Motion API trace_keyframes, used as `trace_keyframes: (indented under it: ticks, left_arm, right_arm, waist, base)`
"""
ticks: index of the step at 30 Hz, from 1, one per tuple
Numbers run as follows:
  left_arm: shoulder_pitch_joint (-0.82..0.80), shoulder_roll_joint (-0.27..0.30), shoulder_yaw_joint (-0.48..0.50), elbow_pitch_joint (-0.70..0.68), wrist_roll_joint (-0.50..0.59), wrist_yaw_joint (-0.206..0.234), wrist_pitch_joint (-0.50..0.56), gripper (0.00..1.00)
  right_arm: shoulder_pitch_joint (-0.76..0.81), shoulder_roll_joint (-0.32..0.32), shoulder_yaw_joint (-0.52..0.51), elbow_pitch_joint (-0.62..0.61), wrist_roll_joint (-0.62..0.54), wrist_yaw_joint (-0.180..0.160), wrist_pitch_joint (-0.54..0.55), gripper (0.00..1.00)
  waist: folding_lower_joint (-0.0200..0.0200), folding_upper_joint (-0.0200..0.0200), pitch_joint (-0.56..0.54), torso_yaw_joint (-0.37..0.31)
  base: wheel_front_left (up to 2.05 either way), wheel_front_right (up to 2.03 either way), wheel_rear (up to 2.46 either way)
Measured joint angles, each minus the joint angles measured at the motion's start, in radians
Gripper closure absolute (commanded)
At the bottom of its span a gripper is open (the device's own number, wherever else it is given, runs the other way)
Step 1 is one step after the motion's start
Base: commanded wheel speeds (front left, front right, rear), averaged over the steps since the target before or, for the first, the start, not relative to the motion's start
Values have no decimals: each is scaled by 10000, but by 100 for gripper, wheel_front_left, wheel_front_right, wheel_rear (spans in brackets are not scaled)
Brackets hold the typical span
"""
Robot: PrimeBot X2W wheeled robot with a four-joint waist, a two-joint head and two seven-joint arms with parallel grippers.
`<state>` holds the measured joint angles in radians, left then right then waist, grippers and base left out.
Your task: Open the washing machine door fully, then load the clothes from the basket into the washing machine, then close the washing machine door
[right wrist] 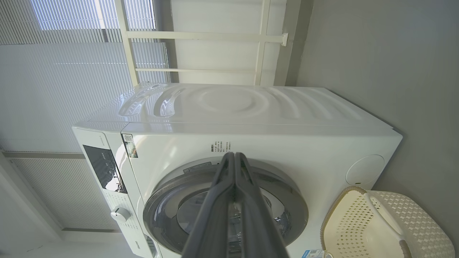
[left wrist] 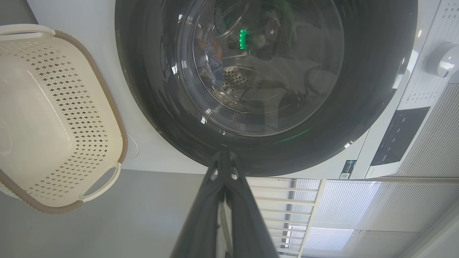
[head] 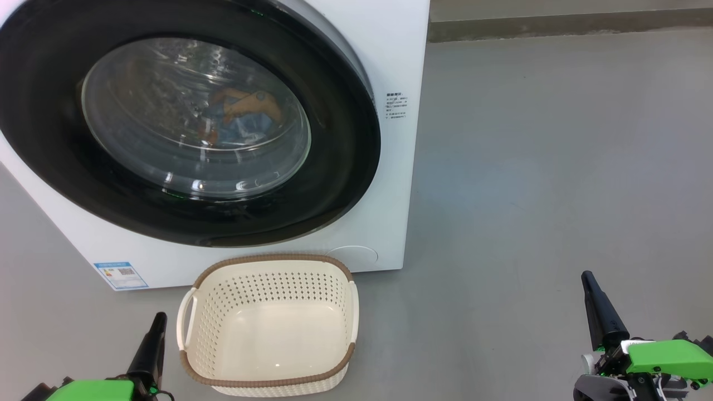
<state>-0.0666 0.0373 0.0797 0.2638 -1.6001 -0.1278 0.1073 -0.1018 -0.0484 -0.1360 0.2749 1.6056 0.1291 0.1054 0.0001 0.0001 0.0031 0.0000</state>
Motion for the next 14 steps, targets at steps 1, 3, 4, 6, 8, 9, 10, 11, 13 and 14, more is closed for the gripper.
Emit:
trace_keyframes:
  ticks: [1, 3, 4, 6, 8, 9, 10, 11, 13, 14]
  left_arm:
    - [0, 0, 0, 0, 0, 0, 0, 100]
    - [0, 0, 0, 0, 0, 0, 0, 100]
    - [0, 0, 0, 0, 0, 0, 0, 100]
    - [0, 0, 0, 0, 0, 0, 0, 100]
    - [0, 0, 0, 0, 0, 0, 0, 100]
    - [0, 0, 0, 0, 0, 0, 0, 100]
    - [0, 0, 0, 0, 0, 0, 0, 100]
    - [0, 0, 0, 0, 0, 0, 0, 100]
    - [0, 0, 0, 0, 0, 0, 0, 100]
    - [0, 0, 0, 0, 0, 0, 0, 100]
  right_arm:
    - [0, 2, 0, 0, 0, 0, 0, 100]
    - [0, 2, 0, 0, 0, 0, 0, 100]
    - [0, 2, 0, 0, 0, 0, 0, 100]
    - [0, 2, -2, 0, 0, 0, 0, 100]
    - [0, 2, -2, 0, 0, 0, 0, 100]
    - [0, 2, -2, 0, 0, 0, 0, 100]
    - [0, 2, -2, 0, 0, 2, 0, 100]
    - [0, 2, -2, 0, 0, 0, 0, 100]
    - [0, 4, -2, 0, 0, 0, 0, 100]
    - [0, 4, -2, 0, 0, 0, 0, 100]
  waist:
    - [0, 0, 0, 0]
    - [0, 0, 0, 0]
    - [0, 0, 0, 0]
    - [-1, 0, 0, 0]
    - [0, 0, 0, 0]
    - [0, 0, 0, 0]
    - [0, 0, 0, 0]
    - [0, 0, 0, 0]
    - [0, 0, 0, 0]
    - [0, 0, 0, 0]
  base:
    - [0, 0, 0]
    - [0, 0, 0]
    - [0, 0, 0]
    - [0, 0, 0]
    - [0, 0, 0]
    - [0, 0, 0]
    - [0, 0, 0]
    - [0, 0, 0]
    - [0, 0, 0]
    - [0, 0, 0]
